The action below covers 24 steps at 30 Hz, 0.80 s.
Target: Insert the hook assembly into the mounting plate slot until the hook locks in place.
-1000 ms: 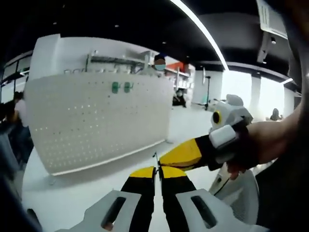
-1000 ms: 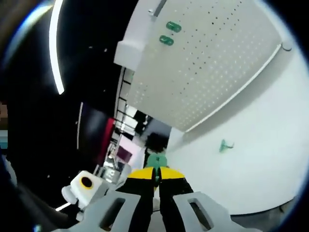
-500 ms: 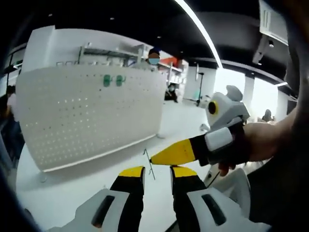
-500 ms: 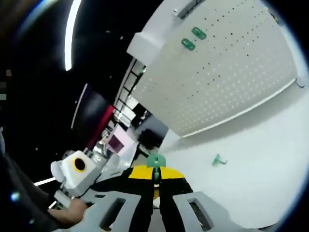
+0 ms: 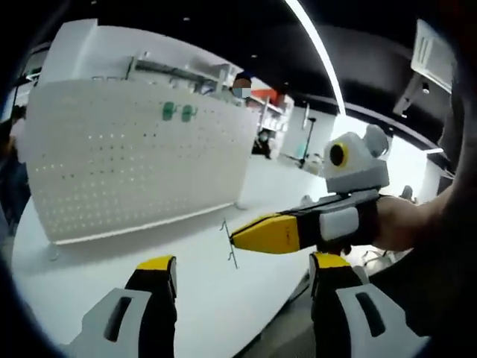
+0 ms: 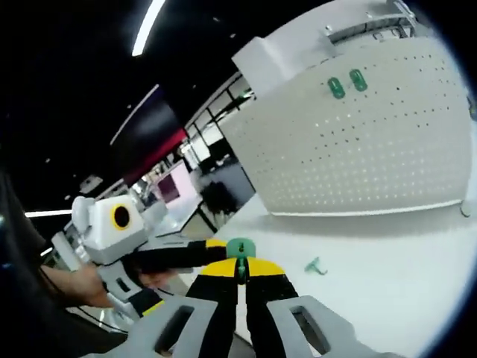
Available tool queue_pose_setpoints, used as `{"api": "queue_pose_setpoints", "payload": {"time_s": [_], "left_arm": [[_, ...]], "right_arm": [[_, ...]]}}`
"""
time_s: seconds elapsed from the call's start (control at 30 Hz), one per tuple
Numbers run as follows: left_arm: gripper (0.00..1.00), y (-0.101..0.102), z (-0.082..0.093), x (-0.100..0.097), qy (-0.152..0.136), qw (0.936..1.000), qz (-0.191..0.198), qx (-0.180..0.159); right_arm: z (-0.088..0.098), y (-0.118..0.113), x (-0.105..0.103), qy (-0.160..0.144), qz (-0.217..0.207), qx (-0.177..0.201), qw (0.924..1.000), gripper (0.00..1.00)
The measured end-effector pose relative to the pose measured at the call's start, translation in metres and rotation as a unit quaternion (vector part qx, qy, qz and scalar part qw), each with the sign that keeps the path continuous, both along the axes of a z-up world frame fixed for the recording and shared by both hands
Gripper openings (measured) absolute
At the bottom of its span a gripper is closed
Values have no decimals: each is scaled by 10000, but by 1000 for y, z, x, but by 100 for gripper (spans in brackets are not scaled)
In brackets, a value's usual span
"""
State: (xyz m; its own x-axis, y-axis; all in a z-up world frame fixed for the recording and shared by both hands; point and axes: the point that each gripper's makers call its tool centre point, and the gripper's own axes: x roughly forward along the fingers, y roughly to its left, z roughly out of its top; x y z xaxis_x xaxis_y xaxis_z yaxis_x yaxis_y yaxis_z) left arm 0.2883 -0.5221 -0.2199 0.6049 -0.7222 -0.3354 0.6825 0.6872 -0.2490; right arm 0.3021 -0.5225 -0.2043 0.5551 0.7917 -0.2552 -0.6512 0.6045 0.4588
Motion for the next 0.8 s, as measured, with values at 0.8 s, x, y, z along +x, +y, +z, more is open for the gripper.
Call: {"api": "queue_pose_setpoints", "payload": {"time_s": [0.8], "left_arm": [[100, -1, 39, -5, -556, 9974, -227, -399]], "right_arm": [[13, -23, 19, -470, -329, -282, 9980, 0]]}}
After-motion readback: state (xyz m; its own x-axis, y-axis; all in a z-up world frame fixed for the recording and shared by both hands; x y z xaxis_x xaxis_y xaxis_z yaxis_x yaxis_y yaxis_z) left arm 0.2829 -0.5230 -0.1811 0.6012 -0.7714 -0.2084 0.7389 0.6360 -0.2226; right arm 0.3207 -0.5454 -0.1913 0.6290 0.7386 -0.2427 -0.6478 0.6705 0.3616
